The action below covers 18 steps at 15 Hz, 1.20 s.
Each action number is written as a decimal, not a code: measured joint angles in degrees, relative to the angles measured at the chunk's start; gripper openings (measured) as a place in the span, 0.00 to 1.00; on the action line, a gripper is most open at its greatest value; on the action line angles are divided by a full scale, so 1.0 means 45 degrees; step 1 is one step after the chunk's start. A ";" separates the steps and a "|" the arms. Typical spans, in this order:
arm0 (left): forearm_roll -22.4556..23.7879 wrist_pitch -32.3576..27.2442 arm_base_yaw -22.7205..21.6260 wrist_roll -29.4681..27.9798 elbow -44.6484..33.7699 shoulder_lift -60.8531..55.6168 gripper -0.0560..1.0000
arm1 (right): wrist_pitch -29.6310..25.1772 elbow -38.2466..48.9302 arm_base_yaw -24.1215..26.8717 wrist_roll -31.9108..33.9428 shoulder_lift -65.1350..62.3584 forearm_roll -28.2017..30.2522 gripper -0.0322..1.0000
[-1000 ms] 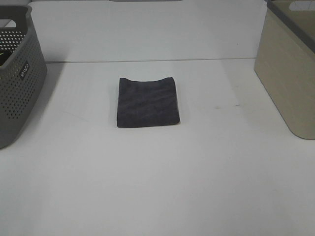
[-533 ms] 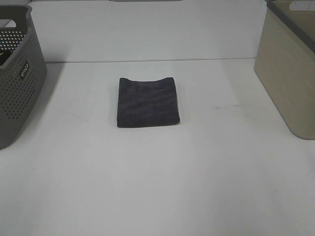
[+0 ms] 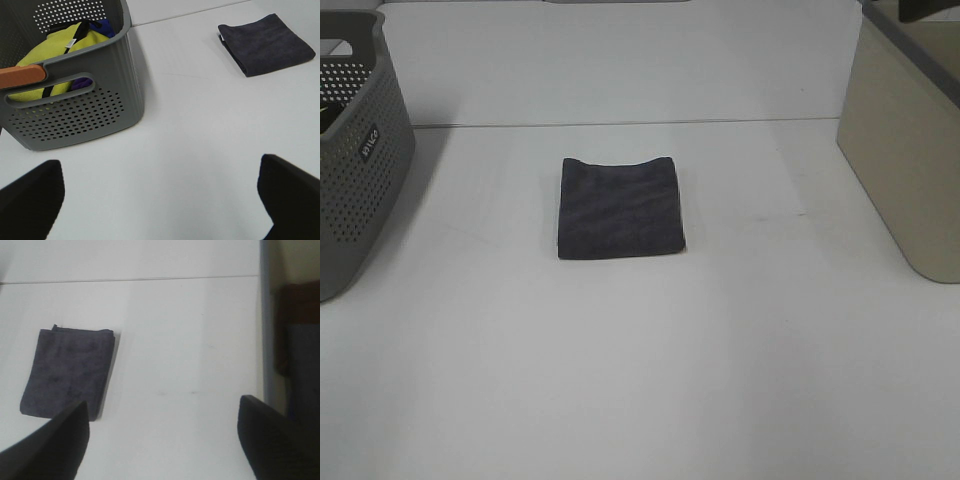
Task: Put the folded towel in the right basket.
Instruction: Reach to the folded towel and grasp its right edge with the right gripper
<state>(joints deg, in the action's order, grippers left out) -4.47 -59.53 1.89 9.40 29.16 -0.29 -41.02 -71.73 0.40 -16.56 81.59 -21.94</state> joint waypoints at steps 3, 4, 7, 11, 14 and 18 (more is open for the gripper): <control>0.0000 0.0000 0.0000 0.0000 0.0000 0.0000 0.99 | -0.0344 -0.2190 -0.1261 -0.0535 0.2228 -0.0280 0.76; 0.0000 0.0000 0.0000 0.0000 0.0000 0.0000 0.99 | -0.0471 -0.2814 -0.1872 -0.0560 0.3030 -0.0280 0.76; 0.0000 0.0000 0.0000 0.0000 0.0000 0.0000 0.99 | -0.1617 -0.4724 -0.2967 -0.0344 0.5691 -0.0280 0.76; 0.0000 0.0000 0.0000 0.0000 0.0000 0.0000 0.99 | -0.3323 -0.7066 -0.3069 -0.0242 0.8836 -0.1248 0.76; 0.0000 0.0000 0.0000 0.0000 0.0000 0.0000 0.99 | -0.4609 -0.8429 -0.3069 -0.0051 1.0784 -0.2165 0.76; 0.0000 0.0000 0.0000 0.0000 0.0000 0.0000 0.99 | -0.5131 -0.9460 -0.3069 0.0382 1.2656 -0.2992 0.76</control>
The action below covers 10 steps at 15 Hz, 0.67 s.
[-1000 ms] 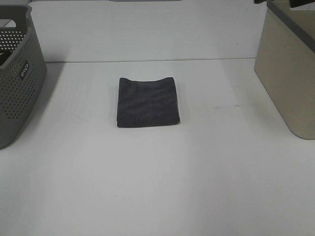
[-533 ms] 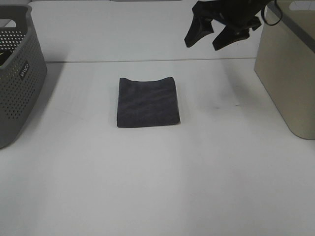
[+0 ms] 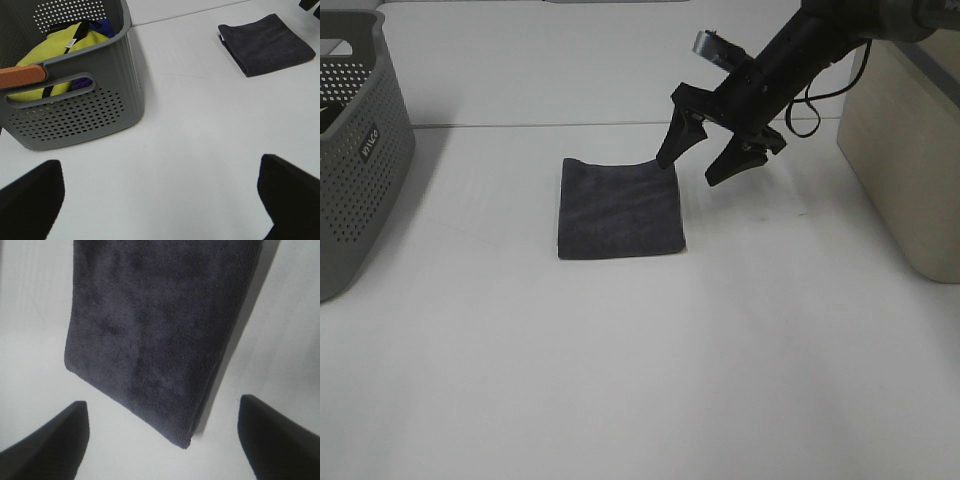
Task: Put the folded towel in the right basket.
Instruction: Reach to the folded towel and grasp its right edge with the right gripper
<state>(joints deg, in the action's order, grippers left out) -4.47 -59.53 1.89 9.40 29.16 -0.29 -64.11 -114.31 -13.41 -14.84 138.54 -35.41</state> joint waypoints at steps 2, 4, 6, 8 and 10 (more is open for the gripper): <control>0.0000 0.0000 0.0000 0.0000 0.0000 0.0000 0.99 | -0.0013 -0.0115 0.0000 0.0025 0.0649 -0.0420 0.76; 0.0000 0.0000 0.0000 0.0000 0.0000 0.0000 0.99 | 0.0344 -0.0191 0.0000 0.0025 0.1082 -0.0471 0.76; 0.0000 0.0000 0.0000 0.0000 0.0000 0.0000 0.99 | 0.0879 -0.0216 0.0000 -0.0102 0.1439 -0.0968 0.74; 0.0000 0.0000 0.0000 0.0000 0.0000 0.0000 0.99 | 0.0929 -0.0229 -0.0025 -0.0573 0.1821 -0.1961 0.70; 0.0000 0.0000 0.0000 0.0000 0.0000 0.0000 0.99 | 0.1222 -0.0255 -0.0255 -0.0866 0.1935 -0.2165 0.69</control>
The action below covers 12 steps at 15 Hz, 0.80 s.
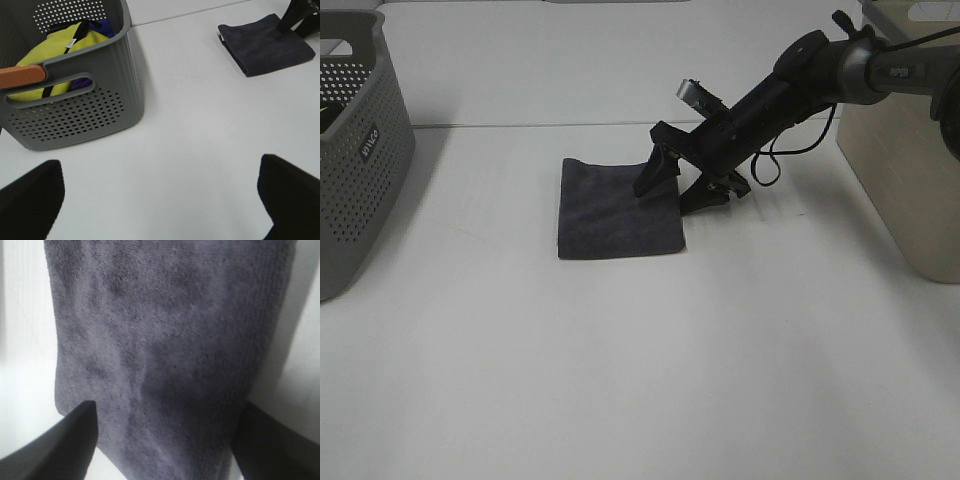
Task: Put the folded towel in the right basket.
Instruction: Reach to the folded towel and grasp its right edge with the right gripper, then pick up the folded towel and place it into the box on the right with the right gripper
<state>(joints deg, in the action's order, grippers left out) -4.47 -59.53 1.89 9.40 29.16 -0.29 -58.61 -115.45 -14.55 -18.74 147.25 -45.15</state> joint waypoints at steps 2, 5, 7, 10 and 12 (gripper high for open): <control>0.0000 0.0000 0.0000 0.0000 0.0000 0.0000 0.99 | 0.0344 -0.0051 -0.0344 -0.0153 0.0076 -0.0064 0.59; 0.0000 0.0000 0.0000 0.0000 0.0000 0.0000 0.99 | 0.0547 -0.0051 -0.0586 -0.0140 0.0166 0.0229 0.16; 0.0000 0.0000 0.0000 0.0000 0.0000 0.0000 0.99 | 0.0458 -0.0204 -0.0586 0.0051 0.0166 0.0649 0.08; 0.0000 0.0000 0.0000 0.0000 0.0000 0.0000 0.99 | -0.0446 -0.1235 -0.0586 0.0484 -0.0102 0.1515 0.08; 0.0000 0.0000 0.0000 0.0000 0.0000 0.0000 0.99 | -0.0929 -0.1910 -0.0586 0.0789 -0.0891 0.2165 0.08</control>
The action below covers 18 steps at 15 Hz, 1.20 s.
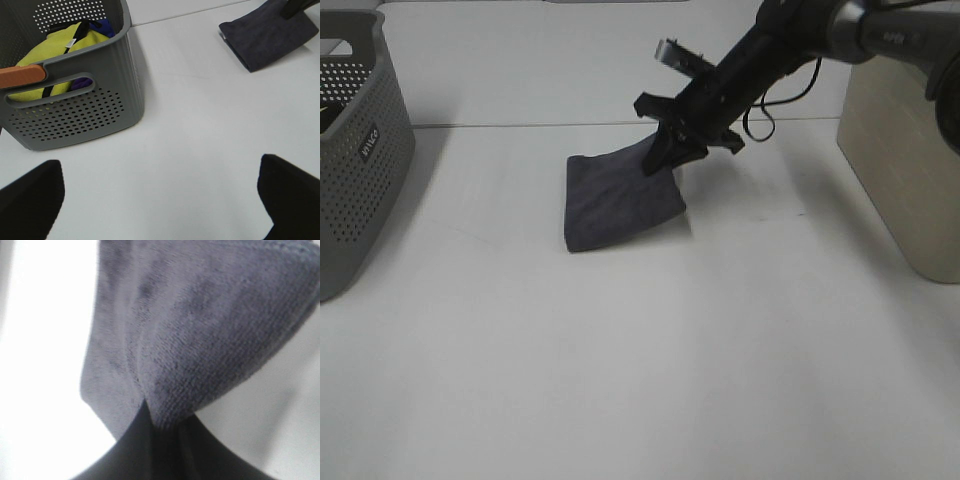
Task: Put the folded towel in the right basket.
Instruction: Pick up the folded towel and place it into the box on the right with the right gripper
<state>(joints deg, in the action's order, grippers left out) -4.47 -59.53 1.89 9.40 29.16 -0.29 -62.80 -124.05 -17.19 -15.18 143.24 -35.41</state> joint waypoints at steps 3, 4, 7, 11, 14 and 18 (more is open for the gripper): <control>0.0000 0.0000 0.0000 0.0000 0.0000 0.0000 0.99 | -0.0369 -0.0649 0.0000 0.0688 -0.1808 0.1324 0.08; 0.0000 0.0000 0.0000 0.0000 0.0000 0.0000 0.99 | -0.0458 -0.0713 0.0000 0.0764 -0.2496 0.1770 0.08; 0.0000 0.0000 0.0000 0.0000 0.0000 0.0000 0.99 | -0.0547 -0.0713 0.0064 0.1019 -0.4304 0.3374 0.08; 0.0000 0.0000 0.0000 0.0000 0.0000 0.0000 0.99 | -0.0573 -0.0713 0.1986 0.1744 -0.6494 0.4100 0.08; 0.0000 0.0000 0.0000 0.0000 0.0000 0.0000 0.99 | -0.0789 -0.0713 0.4304 0.1783 -0.7066 0.4202 0.08; 0.0000 0.0000 0.0000 0.0000 0.0000 0.0000 0.99 | -0.1502 -0.0713 0.6506 0.1783 -0.7092 0.4354 0.08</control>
<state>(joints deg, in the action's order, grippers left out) -4.47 -59.53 1.89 9.40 29.16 -0.29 -69.56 -127.25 12.09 -7.16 111.33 -15.81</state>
